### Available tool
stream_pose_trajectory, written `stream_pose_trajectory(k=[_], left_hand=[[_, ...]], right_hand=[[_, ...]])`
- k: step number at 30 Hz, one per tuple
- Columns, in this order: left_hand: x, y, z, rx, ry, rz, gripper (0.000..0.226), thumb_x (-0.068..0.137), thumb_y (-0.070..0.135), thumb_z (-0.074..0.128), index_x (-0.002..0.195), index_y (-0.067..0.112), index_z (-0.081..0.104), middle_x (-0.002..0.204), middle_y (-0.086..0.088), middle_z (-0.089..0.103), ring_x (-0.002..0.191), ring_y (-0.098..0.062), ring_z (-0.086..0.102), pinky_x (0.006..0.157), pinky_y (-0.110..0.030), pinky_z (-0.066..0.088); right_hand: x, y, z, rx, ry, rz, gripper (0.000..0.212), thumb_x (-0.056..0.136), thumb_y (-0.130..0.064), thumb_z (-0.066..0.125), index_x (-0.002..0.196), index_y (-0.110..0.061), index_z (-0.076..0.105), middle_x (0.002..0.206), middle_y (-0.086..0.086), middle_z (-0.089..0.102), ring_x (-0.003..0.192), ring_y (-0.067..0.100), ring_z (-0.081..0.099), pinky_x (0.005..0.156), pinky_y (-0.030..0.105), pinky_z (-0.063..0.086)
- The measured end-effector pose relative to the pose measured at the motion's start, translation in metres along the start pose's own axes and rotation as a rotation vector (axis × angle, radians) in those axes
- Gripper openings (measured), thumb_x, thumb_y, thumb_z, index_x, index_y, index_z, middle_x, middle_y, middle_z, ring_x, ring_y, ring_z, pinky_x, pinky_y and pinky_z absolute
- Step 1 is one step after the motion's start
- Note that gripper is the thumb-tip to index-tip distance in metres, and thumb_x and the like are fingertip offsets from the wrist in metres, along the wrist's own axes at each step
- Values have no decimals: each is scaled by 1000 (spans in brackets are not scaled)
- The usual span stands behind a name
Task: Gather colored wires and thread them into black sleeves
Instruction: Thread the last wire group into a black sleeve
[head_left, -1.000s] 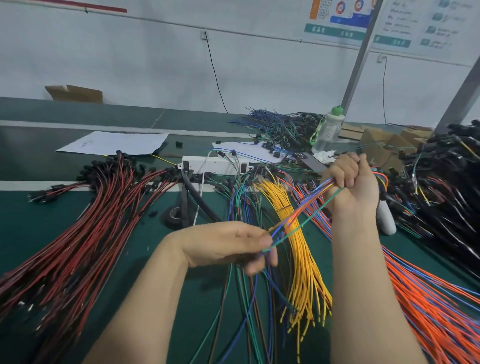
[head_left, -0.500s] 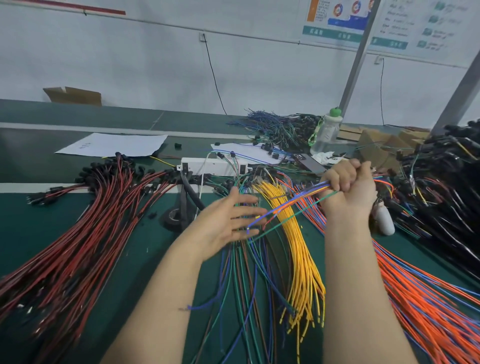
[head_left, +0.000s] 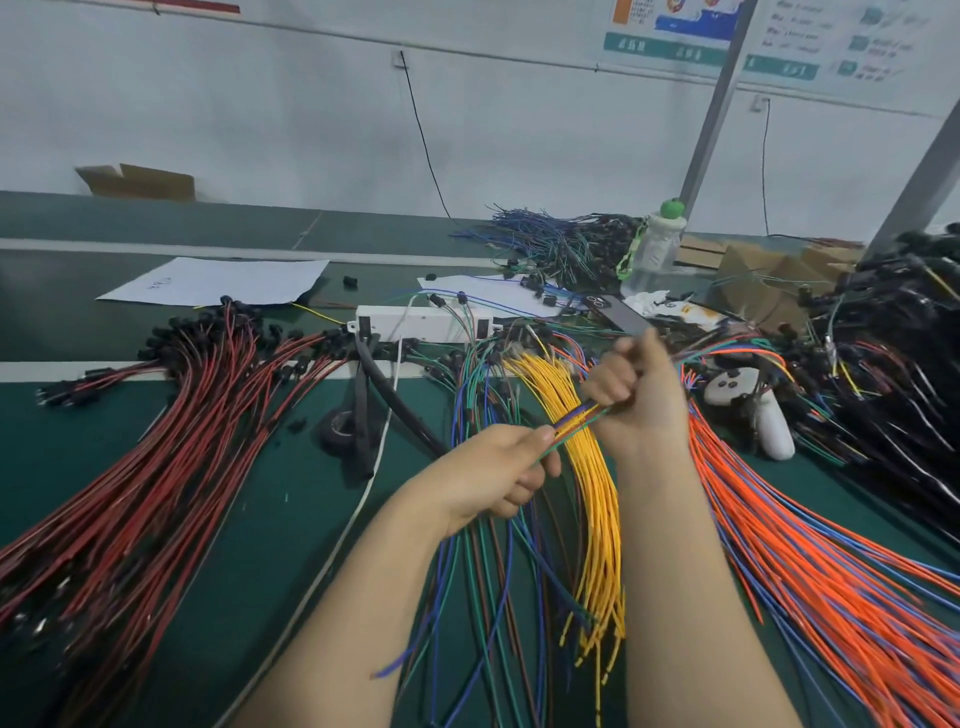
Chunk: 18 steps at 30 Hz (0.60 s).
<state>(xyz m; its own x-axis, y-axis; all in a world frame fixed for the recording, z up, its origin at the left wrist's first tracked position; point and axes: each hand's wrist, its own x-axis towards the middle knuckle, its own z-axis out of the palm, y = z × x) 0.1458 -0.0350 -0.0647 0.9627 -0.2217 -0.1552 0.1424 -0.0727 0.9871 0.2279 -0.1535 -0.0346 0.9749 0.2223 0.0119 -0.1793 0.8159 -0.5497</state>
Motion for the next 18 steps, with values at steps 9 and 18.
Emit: stream_pose_trajectory(k=[9, 18], left_hand=[[1, -12, -6, -215, 109, -6, 45, 101, 39, 32, 79, 10, 58, 47, 6, 38, 36, -3, 27, 33, -13, 17], [7, -16, 2, -315, 315, 56, 23, 102, 24, 36, 86, 11, 46, 54, 1, 38, 33, -1, 22, 31, -11, 15]], right_hand=[[-13, 26, -10, 100, 2, -39, 48, 102, -44, 29, 64, -16, 35, 37, -9, 21, 27, 3, 17, 30, 16, 13], [-18, 49, 0, -24, -34, -12, 49, 102, -43, 30, 63, -15, 35, 37, -8, 20, 28, 4, 15, 31, 17, 13]])
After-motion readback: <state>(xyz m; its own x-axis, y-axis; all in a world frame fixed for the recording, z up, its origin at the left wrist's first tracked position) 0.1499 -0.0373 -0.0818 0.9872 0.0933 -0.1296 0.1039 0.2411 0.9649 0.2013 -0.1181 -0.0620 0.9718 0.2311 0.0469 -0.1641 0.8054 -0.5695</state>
